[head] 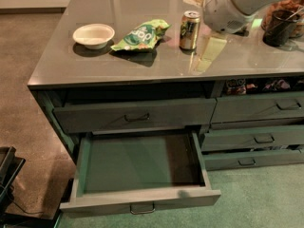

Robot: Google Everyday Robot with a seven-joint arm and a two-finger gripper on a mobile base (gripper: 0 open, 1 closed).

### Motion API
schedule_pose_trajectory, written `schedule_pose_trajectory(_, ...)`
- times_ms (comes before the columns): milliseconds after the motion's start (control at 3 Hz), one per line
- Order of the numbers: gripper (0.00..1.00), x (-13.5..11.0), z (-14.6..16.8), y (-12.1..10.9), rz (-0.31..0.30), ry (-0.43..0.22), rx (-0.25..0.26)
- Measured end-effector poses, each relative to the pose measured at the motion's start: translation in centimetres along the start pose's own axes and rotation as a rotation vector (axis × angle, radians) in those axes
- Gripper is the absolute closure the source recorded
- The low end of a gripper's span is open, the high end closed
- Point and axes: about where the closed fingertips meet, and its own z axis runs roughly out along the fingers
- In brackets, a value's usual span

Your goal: Place green rice chip bag into middle drawer

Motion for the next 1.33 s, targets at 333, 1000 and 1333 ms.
schedule_pose_trajectory(333, 0.0, -0.9, 3.9, -2.7, -0.069, -0.067, 0.046)
schedule_pose_trajectory(1000, 0.0, -1.4, 7.6, -5.1, -0.135, -0.129, 0.113)
schedule_pose_trajectory(1333, 0.0, -1.4, 7.8, -5.2, -0.148, -0.13, 0.117)
